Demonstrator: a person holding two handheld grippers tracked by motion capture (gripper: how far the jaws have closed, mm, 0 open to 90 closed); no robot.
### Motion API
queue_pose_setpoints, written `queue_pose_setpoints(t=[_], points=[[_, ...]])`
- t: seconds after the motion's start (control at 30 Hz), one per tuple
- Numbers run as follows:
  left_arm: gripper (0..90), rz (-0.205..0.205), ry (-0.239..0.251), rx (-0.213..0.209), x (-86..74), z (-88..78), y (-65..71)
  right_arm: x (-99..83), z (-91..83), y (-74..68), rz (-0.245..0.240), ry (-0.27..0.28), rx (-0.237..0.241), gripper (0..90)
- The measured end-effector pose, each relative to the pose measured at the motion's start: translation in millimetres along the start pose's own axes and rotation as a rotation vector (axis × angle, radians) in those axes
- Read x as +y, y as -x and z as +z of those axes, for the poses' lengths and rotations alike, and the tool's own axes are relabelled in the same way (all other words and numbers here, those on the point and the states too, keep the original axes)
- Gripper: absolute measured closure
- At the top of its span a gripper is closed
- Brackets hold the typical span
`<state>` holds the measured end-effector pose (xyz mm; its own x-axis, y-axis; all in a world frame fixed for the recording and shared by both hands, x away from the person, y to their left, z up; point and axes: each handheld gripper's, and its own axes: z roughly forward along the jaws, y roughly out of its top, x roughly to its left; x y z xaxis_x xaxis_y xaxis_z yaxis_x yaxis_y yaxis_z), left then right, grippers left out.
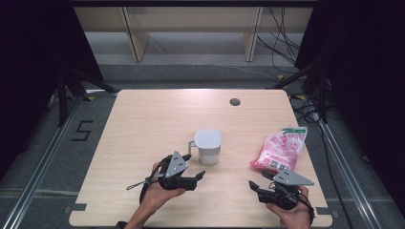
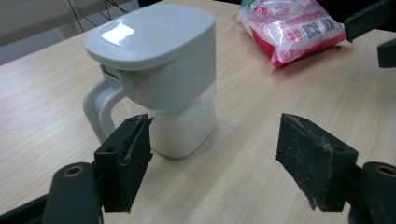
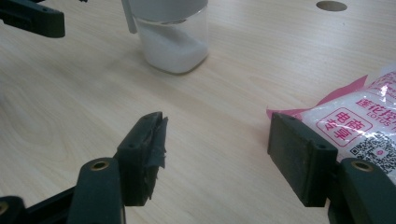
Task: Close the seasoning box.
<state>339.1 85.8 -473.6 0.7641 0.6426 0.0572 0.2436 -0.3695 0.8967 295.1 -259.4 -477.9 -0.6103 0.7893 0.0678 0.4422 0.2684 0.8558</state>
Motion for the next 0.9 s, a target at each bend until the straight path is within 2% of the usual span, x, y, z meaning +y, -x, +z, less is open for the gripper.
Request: queue_pose_setpoints(t=[0.17,0.23,0.27,0.3,0.33,0.4,0.43,0.47,0.5,0.57,0.6,0.63,0.67,0.7,0.73,0.8,0.83,0.9], points=[[25.7,0.006,-0.008,-0.02,-6.0,-1.6,9.3,0.3,-0.2,-0.3,-0.008,-0.004,-0.008,37.3],[25.6,0.005,-0.006,-0.037,-7.7,-2.0,12.5,0.3,-0.1,-1.1,0.0,-0.001,0.005,37.3],[25.5,0.015,-0.009,-0.034,-8.6,-2.7,14.0,0.2,-0.4,-4.0,0.024,-0.005,0.008,37.3],[25.4,0.018,-0.014,-0.034,-9.6,-3.4,15.3,0.6,0.2,-1.4,-0.009,0.002,0.009,37.3],[25.2,0.015,-0.012,-0.04,-11.3,-3.5,16.9,0.5,-0.8,-4.6,0.019,-0.012,0.008,37.2],[24.8,0.02,-0.014,-0.044,-13.8,-4.0,18.7,0.5,-0.5,-5.5,0.017,-0.008,0.022,37.2],[24.9,0.017,-0.015,-0.044,-16.0,-3.9,20.3,1.4,-1.3,-3.4,-0.01,-0.013,0.026,37.1],[24.9,0.029,-0.028,-0.043,-17.3,-4.7,20.7,1.4,-1.7,-3.5,-0.01,-0.004,0.034,37.1],[24.8,0.022,-0.025,-0.043,-19.0,-4.3,22.6,1.2,-2.4,-3.0,-0.016,-0.007,0.038,37.0],[24.8,0.024,-0.028,-0.052,-21.3,-3.8,25.0,0.1,-3.7,-4.1,-0.013,-0.014,0.054,36.7],[24.7,0.018,-0.025,-0.061,-22.7,-3.1,26.8,-1.2,-5.3,-6.4,0.009,-0.024,0.04,36.6],[24.7,0.024,-0.031,-0.064,-24.4,-3.2,28.1,-2.0,-5.3,-5.4,-0.008,-0.033,0.064,36.5],[24.7,0.03,-0.033,-0.059,-26.1,-3.1,29.5,-4.0,-5.7,-7.5,0.003,-0.029,0.057,36.4],[24.6,0.041,-0.046,-0.057,-28.1,-3.4,29.5,-4.8,-7.0,-8.6,0.002,-0.049,0.058,36.4],[24.6,0.022,-0.038,-0.067,-31.0,-2.4,31.7,-5.9,-5.6,-7.4,-0.027,-0.028,0.059,36.4],[24.6,0.026,-0.047,-0.069,-35.8,-1.8,33.5,-7.6,-6.5,-9.3,-0.038,-0.041,0.06,36.3],[24.5,0.026,-0.061,-0.074,-38.5,-1.9,33.9,-8.9,-6.6,-12.6,-0.011,-0.055,0.066,36.3],[24.4,0.024,-0.064,-0.067,-43.2,-2.6,34.3,-10.5,-7.0,-13.3,-0.034,-0.066,0.072,35.9]])
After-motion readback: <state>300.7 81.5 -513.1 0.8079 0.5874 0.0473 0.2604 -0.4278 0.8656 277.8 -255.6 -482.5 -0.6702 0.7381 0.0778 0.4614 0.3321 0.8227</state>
